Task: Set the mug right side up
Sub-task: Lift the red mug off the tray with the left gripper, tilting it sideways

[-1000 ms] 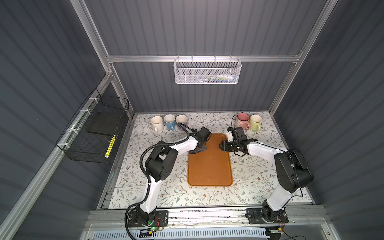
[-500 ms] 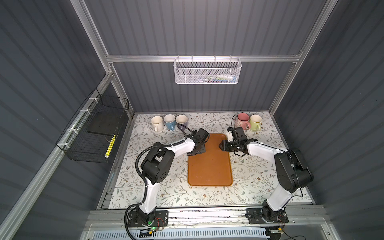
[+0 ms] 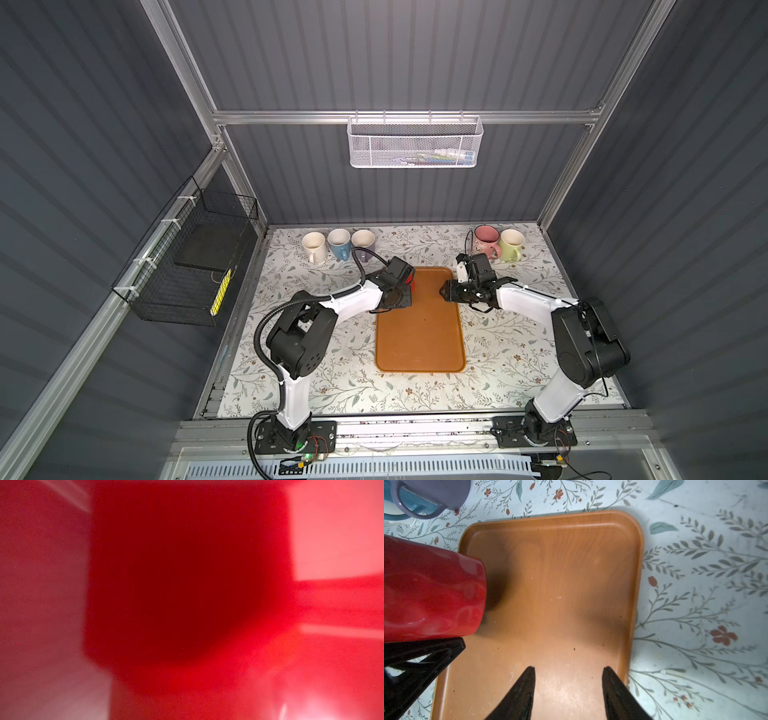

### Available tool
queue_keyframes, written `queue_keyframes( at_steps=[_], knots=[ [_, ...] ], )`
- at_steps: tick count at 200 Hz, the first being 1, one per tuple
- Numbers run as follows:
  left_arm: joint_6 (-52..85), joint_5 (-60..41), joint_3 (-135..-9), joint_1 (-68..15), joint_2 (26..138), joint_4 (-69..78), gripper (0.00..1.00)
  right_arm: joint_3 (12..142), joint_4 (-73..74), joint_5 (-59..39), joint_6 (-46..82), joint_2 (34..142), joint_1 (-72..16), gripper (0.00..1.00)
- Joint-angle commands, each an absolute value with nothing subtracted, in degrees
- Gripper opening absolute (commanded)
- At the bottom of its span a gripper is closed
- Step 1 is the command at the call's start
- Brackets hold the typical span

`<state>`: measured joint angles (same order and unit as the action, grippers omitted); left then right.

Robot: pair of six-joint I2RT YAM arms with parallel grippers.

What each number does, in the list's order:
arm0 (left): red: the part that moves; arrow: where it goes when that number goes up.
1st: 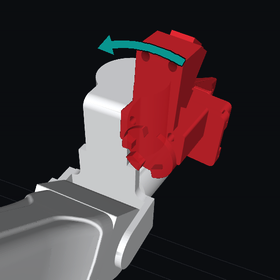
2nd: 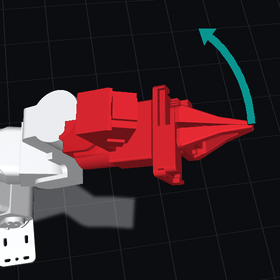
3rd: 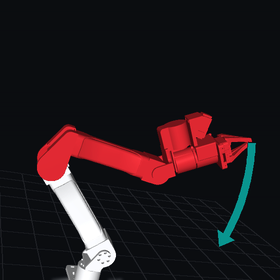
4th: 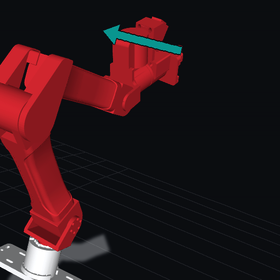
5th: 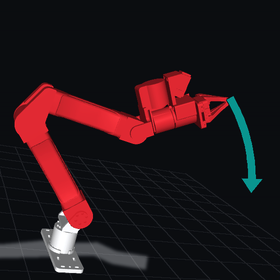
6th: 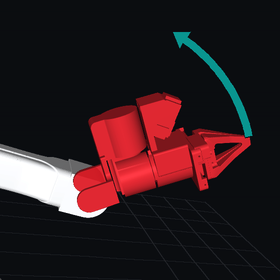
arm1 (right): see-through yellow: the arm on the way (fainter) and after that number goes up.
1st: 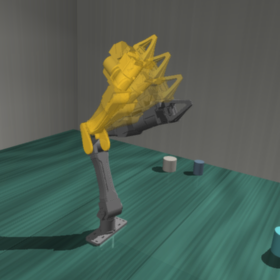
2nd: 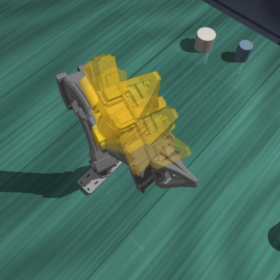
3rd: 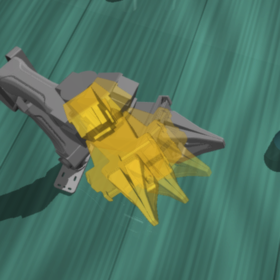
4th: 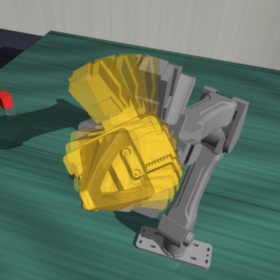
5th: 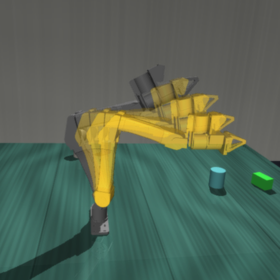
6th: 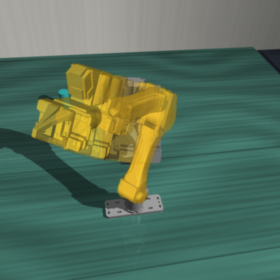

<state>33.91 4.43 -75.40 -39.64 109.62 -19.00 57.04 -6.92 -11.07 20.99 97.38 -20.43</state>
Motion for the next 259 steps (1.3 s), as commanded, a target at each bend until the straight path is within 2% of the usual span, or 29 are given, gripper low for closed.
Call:
queue_keyframes(
  at_steps=[1,43,153,205,259],
  knots=[
    [31.1,2.3,-74.7,-38.6,105.0,-13.1,0.00,56.1,-8.0,-10.3,20.9,95.4,-19.9,0.54],
    [30.3,-5.0,-70.9,-36.0,101.4,-7.2,0.00,54.8,-7.6,-11.2,20.8,93.8,-18.6,0.54],
    [27.2,-24.0,-71.0,-31.2,98.1,-2.2,0.00,49.6,1.9,-27.8,22.3,88.7,-13.6,0.54],
    [29.6,-34.9,-70.0,-28.0,98.1,2.8,0.00,45.7,12.1,-39.0,25.0,87.7,-11.3,0.54],
    [33.6,-42.9,-68.8,-25.1,98.4,9.0,0.00,43.5,17.1,-43.9,25.9,84.6,-10.6,0.53]
  ],
)
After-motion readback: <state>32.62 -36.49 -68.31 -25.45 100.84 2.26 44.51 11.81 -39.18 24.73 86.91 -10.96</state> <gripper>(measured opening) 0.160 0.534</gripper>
